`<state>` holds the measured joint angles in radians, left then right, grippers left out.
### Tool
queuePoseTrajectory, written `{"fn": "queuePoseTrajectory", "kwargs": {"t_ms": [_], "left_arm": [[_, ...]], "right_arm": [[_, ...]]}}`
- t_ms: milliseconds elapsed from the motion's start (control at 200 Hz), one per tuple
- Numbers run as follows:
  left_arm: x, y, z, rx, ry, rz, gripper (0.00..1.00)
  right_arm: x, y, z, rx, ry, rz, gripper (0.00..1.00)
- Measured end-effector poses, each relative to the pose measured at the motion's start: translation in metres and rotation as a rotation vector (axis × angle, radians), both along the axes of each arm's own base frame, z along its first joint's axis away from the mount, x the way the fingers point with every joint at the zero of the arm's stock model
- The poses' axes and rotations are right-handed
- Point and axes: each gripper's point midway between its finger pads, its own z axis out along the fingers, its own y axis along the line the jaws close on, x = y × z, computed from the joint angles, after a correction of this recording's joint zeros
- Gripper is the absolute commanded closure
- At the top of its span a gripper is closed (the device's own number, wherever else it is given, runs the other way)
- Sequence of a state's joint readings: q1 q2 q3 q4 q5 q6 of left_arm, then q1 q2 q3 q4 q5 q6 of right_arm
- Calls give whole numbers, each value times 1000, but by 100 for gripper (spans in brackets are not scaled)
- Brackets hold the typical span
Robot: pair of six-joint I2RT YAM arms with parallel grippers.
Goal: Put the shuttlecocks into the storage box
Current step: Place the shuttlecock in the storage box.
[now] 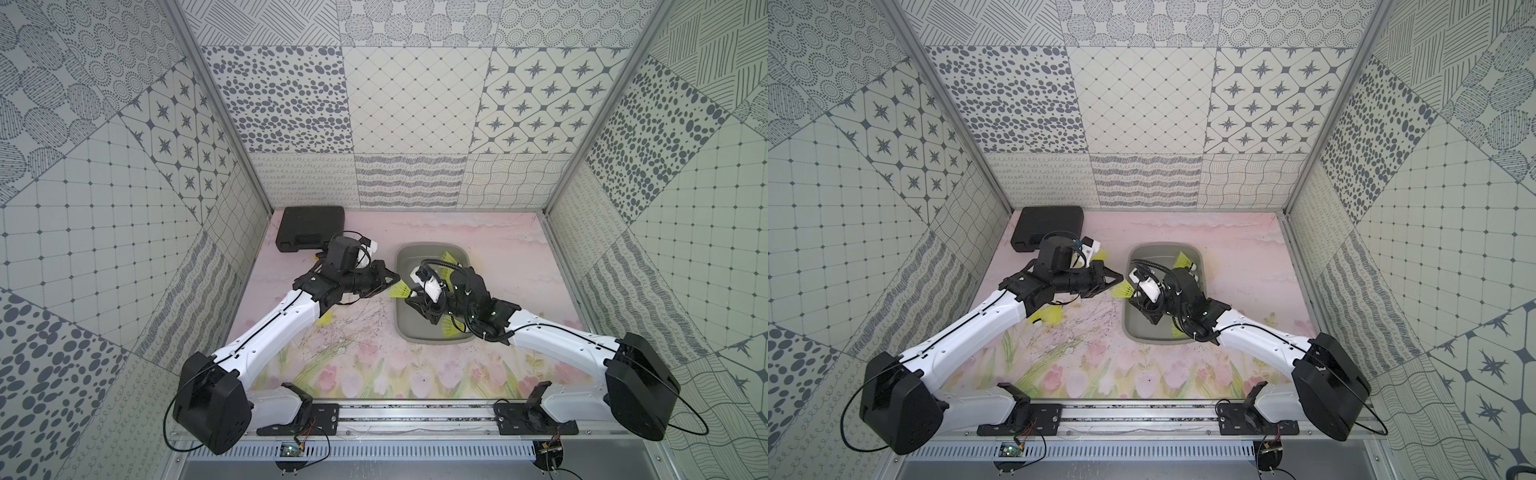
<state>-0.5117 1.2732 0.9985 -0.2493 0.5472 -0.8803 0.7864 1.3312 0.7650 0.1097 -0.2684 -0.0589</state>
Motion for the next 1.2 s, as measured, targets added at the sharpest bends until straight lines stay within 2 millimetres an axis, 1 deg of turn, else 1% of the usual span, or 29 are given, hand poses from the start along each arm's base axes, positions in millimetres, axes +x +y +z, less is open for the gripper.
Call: {"fn": "queuePoseTrajectory", "kwargs": {"t_ms": [95, 170, 215, 325, 460, 500, 660, 780, 1036, 1201], "left_arm": [[0, 0, 0, -2, 1, 0, 100], [0, -1, 1, -6, 0, -3, 99], [0, -1, 1, -8, -1, -5, 94], [-1, -2, 2, -12, 4, -8, 76], [-1, -4, 8, -6, -15, -30, 61], [0, -5, 11, 5, -25, -41, 58], [-2, -5, 22, 66, -69, -104, 56], [-6, -3, 24, 123, -89, -159, 56], [-16, 3, 17, 237, -95, -273, 57], [-21, 7, 6, 283, -76, -324, 57]], "right_arm": [[0, 0, 0, -1, 1, 1, 78], [-1, 0, 0, 0, 2, 0, 80], [-1, 0, 0, -1, 3, -1, 80], [-1, 0, -1, -4, 3, -2, 81], [-1, 0, -2, -7, 5, -4, 81], [-1, 0, -2, -7, 5, -4, 80], [0, -1, -2, -10, 5, -7, 80], [-1, -1, -3, -14, 6, -6, 80], [-3, -2, -8, -28, 22, -2, 80], [-4, -3, -8, -31, 25, -2, 80]]}}
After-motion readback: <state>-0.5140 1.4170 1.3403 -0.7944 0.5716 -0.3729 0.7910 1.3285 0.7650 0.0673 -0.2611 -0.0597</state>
